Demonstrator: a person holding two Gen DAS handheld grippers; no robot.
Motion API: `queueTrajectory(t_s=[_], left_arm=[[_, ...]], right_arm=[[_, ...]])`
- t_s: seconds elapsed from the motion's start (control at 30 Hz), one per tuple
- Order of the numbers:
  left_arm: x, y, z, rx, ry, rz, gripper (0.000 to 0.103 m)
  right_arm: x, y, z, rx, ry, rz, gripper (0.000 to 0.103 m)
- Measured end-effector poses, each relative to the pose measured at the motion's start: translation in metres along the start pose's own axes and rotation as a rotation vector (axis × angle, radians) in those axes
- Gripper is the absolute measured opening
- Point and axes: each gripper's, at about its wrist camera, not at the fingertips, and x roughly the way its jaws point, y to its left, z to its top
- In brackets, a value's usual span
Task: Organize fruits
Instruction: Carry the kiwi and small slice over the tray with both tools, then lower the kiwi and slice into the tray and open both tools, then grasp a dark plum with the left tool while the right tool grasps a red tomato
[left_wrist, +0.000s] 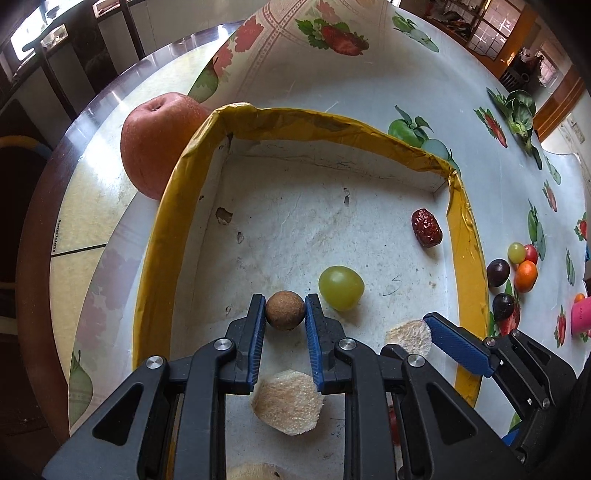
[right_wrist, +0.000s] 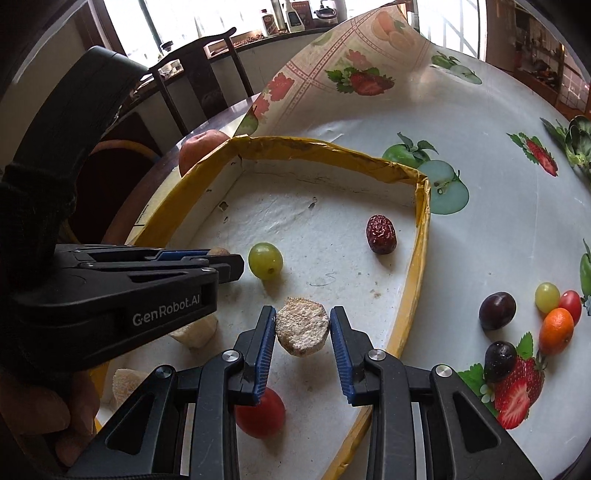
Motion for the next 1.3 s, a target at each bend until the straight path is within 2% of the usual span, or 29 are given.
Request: queueTrajectory(t_s=[0.07, 0.13, 0.2, 0.23, 0.5, 0.8, 1.0, 1.3], left_arm=[[0.0, 0.0, 0.0, -0.002, 0.005, 0.012, 0.019], [-0.003, 0.002, 0.0, -0.014, 0.005, 0.018, 0.028], [-0.009, 0.006, -0.002, -0.031, -0.01, 0.009, 0.041], [-0.013, 0.007, -0.003, -0.036, -0.018, 0.004, 0.042], [-0.042, -0.002, -0.013, -0.043, -0.053, -0.038, 0.042], [-0.063, -0.047, -0.025, 0.022, -0.063, -0.108, 0.042], [-0.069, -0.082, -0.037, 0.081, -0.057, -0.142, 0.042], [-0.074, -0.111, -0.047, 0.106, -0.041, -0.187, 0.042]], right_arm=[[0.002, 0.002, 0.001, -0.012, 0.016, 0.005, 0.035], [0.0, 0.004, 0.001, -0.018, 0.017, 0.008, 0.039], [-0.006, 0.004, 0.0, -0.024, 0.007, 0.0, 0.041], [-0.012, 0.003, 0.0, -0.022, -0.003, 0.003, 0.041], [-0.07, -0.018, -0.019, 0.069, -0.102, 0.017, 0.042], [-0.119, -0.062, -0.051, 0.19, -0.158, -0.03, 0.042], [-0.137, -0.094, -0.074, 0.262, -0.16, -0.079, 0.042], [-0.154, -0.119, -0.095, 0.318, -0.173, -0.113, 0.042]])
